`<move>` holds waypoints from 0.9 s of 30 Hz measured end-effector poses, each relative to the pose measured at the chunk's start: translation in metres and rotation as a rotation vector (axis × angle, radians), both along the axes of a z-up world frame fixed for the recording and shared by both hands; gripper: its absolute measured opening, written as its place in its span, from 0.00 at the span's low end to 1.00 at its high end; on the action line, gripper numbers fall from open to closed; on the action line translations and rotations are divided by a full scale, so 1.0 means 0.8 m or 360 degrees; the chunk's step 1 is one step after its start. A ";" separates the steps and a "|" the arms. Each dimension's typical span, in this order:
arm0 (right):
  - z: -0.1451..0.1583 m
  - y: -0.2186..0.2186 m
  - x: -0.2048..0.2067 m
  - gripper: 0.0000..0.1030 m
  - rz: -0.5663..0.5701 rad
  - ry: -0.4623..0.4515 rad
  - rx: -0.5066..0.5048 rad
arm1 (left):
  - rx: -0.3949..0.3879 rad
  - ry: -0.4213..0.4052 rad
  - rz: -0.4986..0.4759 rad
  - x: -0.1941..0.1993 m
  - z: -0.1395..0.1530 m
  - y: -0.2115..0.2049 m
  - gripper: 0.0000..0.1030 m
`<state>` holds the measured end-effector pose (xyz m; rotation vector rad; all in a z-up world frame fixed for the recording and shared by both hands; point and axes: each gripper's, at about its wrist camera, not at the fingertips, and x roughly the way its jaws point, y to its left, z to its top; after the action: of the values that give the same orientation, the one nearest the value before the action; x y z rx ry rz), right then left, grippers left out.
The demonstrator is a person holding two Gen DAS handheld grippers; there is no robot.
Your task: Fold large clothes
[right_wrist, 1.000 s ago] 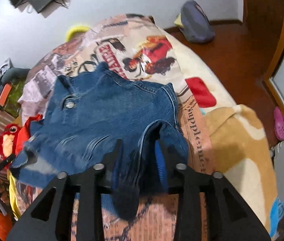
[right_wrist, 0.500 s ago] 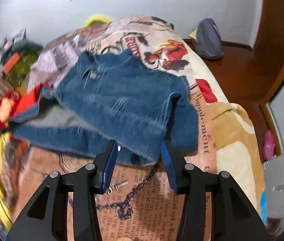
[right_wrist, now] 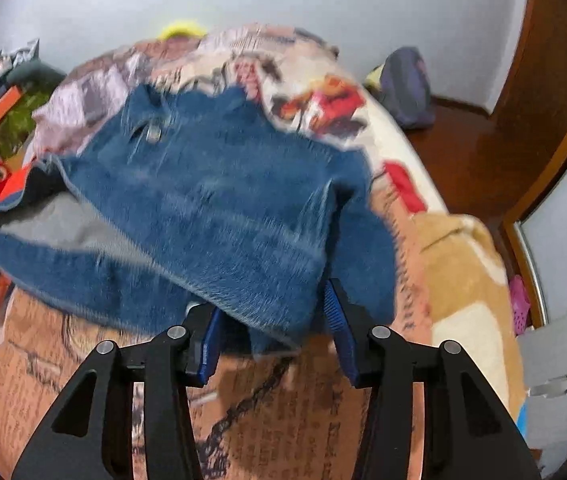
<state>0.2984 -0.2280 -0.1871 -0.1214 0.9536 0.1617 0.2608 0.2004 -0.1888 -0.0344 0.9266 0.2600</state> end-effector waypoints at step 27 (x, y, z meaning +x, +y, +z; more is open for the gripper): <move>-0.012 -0.023 0.181 0.09 -0.0265 0.0065 0.0135 | -0.0427 0.0172 0.0164 0.200 -0.057 0.069 0.09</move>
<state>0.4435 -0.2462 -0.1965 0.0397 0.9918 0.0513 0.4205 0.2559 -0.2344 -0.3184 1.0641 0.2332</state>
